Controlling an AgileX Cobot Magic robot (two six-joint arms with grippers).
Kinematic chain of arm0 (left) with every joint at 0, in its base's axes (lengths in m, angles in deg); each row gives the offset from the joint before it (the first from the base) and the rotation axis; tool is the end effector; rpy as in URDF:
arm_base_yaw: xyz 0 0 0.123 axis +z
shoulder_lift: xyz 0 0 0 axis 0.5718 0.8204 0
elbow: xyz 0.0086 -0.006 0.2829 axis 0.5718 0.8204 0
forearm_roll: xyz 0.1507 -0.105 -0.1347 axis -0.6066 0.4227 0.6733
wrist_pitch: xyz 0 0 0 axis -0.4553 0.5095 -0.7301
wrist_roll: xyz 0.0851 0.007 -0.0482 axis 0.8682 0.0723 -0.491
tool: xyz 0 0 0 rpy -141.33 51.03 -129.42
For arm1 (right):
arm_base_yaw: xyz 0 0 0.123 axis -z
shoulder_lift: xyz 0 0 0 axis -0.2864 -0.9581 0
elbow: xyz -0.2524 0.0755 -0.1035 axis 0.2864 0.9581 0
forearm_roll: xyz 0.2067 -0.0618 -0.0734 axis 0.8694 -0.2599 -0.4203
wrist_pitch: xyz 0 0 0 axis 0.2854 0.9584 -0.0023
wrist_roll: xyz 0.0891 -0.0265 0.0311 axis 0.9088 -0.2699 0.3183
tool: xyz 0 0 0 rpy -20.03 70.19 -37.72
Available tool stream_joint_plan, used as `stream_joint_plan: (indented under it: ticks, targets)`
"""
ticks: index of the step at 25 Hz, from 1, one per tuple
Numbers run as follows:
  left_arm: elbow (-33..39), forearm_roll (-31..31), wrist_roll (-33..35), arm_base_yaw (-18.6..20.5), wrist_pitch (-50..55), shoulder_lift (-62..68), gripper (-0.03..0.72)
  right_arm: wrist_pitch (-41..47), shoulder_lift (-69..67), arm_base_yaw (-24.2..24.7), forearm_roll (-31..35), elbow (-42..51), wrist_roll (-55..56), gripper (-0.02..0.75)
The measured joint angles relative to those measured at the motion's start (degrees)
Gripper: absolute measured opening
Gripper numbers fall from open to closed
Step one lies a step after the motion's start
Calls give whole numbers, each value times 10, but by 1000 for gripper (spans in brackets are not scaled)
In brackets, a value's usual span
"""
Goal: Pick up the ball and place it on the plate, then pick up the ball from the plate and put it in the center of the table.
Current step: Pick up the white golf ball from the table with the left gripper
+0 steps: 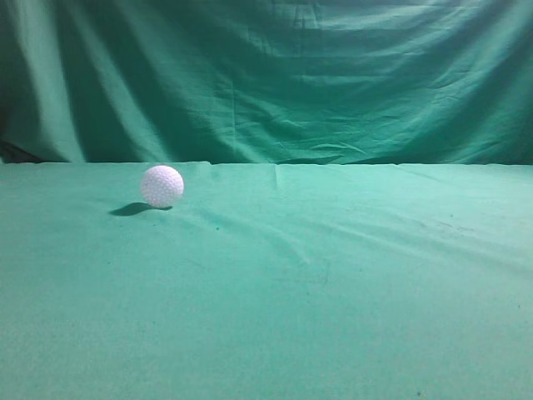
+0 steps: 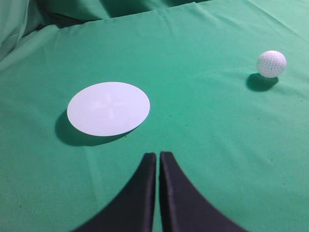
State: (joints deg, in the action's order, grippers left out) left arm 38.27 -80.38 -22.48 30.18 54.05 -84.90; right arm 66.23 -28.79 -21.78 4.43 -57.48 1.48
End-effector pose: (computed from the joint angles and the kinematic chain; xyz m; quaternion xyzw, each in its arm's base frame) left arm 0.0375 -0.0034 0.1733 0.0830 0.7917 0.0116 0.6051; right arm 0.0360 0.0061 0.1665 -0.0552 0.8118 0.0304 0.5806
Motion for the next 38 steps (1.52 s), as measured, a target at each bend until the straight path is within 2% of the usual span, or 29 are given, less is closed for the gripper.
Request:
stream_joint_plan:
  ticks: [21,23,28,33,35,38]
  targets:
    - [0,-1,0,0,-5,0,0,0,0,0,0,0,0,48]
    - [0,5,0,0,-29,0,0,0,0,0,0,0,0,48]
    - [0,19,0,0,-186,0,0,0,0,0,0,0,0,48]
    - [0,20,0,0,-236,0,0,0,0,0,0,0,0,48]
    - [0,30,-28,0,-277,0,0,0,0,0,0,0,0,48]
    - [-1,37,-106,0,-297,0,0,0,0,0,0,0,0,48]
